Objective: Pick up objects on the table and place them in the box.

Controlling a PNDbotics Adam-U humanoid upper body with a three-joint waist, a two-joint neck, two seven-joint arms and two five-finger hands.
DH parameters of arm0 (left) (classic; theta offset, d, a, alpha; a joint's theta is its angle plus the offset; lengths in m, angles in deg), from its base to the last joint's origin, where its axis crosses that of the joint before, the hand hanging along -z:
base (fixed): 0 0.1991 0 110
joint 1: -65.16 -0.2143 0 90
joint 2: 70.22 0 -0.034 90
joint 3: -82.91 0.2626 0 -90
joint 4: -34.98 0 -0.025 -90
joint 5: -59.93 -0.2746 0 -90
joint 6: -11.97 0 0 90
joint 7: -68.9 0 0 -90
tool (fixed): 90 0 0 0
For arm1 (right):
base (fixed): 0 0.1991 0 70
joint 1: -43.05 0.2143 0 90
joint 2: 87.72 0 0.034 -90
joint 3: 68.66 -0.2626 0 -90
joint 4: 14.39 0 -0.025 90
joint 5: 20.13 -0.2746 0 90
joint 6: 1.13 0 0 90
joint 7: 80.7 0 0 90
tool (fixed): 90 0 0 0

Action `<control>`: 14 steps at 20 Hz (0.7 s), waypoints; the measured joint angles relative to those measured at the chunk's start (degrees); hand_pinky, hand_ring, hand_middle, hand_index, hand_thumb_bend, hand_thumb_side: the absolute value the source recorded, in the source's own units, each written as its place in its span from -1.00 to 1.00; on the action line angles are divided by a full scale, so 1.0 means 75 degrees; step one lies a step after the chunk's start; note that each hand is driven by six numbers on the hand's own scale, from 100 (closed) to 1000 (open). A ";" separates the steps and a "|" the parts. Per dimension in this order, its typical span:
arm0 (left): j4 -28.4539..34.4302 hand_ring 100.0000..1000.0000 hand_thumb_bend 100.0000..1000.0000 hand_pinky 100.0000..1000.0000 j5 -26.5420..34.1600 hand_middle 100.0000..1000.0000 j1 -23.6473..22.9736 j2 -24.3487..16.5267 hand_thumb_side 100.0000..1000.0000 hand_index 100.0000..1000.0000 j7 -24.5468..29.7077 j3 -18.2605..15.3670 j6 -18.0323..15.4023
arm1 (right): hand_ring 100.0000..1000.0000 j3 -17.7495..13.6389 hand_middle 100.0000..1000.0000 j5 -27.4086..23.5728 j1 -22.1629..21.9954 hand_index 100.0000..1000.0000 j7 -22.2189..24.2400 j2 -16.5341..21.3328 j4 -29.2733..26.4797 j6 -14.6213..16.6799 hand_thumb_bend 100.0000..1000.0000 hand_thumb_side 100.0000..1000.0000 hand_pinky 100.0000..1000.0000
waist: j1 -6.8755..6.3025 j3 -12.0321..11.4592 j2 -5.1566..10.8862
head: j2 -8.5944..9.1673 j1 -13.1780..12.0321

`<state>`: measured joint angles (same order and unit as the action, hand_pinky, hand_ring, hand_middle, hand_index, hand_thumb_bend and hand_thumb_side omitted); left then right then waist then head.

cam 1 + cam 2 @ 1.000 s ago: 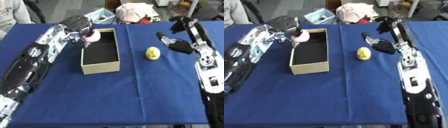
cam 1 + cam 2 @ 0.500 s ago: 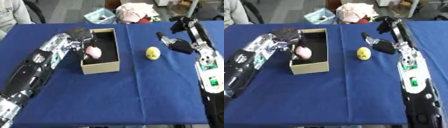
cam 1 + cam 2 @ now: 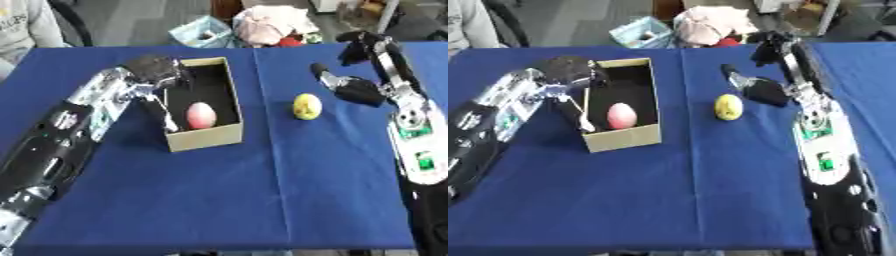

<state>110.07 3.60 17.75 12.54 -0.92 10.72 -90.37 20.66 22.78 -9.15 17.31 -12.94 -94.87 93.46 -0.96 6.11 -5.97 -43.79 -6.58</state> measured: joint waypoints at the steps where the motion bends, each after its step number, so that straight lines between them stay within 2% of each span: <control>1: 0.0258 0.00 0.99 0.17 0.0106 0.04 -0.0068 -0.0062 -0.23 0.37 -0.0069 -0.0072 0.0095 | 0.06 0.0005 -0.03 0.0072 0.0113 0.55 0.0012 0.0001 0.0103 -0.0006 -0.21 -0.24 0.30 | 0.0000 -0.0023 0.0000 | 0.0000 0.0020; 6: 0.1588 -0.06 1.00 0.11 0.0746 0.00 -0.0628 -0.0399 -0.20 0.35 -0.0488 -0.0598 0.0653 | 0.08 0.0164 -0.02 0.0435 0.0973 0.56 0.0141 0.0021 0.0997 0.0049 -0.17 -0.28 0.31 | 0.0004 -0.0170 0.0000 | 0.0000 0.0118; 14: 0.3120 -0.11 1.00 0.05 0.1707 -0.04 -0.1692 -0.0701 -0.20 0.33 -0.1105 -0.1413 0.1428 | 0.15 0.0557 0.09 0.1131 0.2335 0.59 0.0517 0.0140 0.3458 0.0392 -0.16 -0.35 0.35 | 0.0056 -0.0363 0.0000 | -0.0001 0.0271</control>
<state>133.46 16.41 5.06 7.29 -9.20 0.12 -79.66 24.83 31.26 8.36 21.19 -11.90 -68.93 96.41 -0.54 3.39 -5.97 -43.80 -4.55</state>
